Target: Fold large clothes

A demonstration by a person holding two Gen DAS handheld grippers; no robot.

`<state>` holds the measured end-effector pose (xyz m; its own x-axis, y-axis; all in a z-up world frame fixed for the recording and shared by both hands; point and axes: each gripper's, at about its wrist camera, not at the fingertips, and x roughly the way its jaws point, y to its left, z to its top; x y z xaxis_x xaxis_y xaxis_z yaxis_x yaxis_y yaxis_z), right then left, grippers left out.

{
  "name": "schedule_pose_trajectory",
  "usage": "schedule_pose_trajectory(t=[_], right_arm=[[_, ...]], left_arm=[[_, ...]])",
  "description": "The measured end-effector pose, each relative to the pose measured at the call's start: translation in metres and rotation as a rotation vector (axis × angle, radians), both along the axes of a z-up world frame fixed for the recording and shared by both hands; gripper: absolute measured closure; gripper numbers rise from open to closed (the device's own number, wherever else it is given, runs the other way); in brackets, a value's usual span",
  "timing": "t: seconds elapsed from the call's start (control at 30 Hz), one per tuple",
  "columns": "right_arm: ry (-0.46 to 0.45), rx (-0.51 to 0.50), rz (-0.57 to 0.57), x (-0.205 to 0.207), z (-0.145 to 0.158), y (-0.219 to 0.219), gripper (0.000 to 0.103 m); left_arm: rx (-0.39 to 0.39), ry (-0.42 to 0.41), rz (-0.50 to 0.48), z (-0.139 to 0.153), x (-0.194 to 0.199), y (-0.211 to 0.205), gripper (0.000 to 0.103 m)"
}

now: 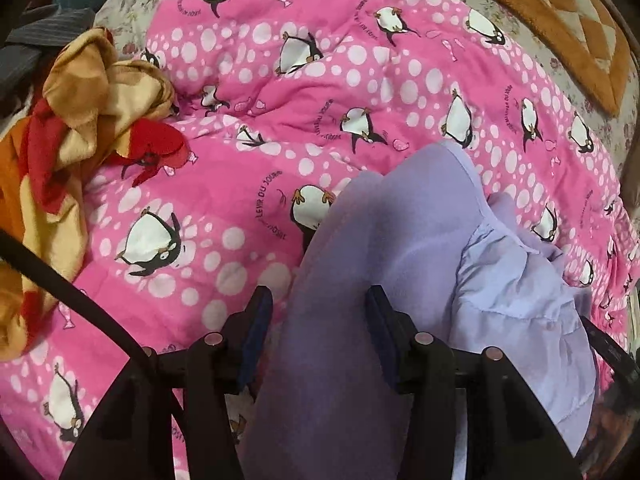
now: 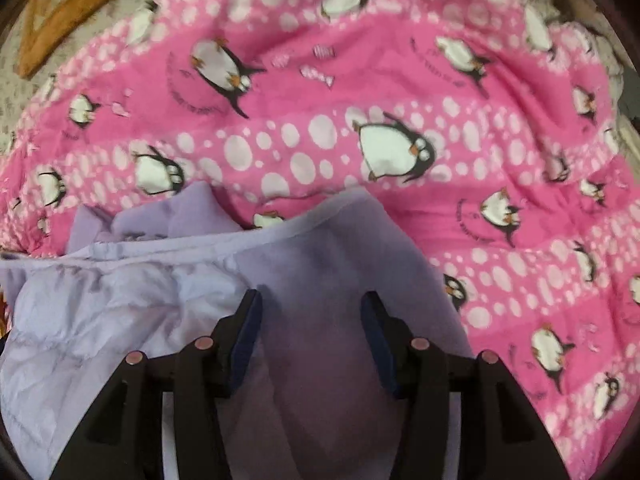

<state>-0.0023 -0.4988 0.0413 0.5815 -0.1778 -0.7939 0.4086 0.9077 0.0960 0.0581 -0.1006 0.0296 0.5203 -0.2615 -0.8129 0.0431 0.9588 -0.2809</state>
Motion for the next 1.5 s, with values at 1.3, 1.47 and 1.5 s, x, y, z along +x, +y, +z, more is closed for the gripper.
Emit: schedule_pose_trajectory(t=[1.3,1.47,1.5], right_arm=[[-0.037,-0.032,0.379,-0.071,0.0,0.144,0.047],[-0.043,0.017,0.378,-0.063,-0.008,0.135,0.047],[-0.046,0.022,0.379,-0.065,-0.006,0.135,0.047]], left_arm=[[0.127,-0.098,-0.224,0.023,-0.109,-0.075,0.075],[0.151,-0.111,-0.239,0.023,-0.111,-0.079,0.074],[0.144,-0.107,-0.237,0.023,-0.11,-0.078,0.074]])
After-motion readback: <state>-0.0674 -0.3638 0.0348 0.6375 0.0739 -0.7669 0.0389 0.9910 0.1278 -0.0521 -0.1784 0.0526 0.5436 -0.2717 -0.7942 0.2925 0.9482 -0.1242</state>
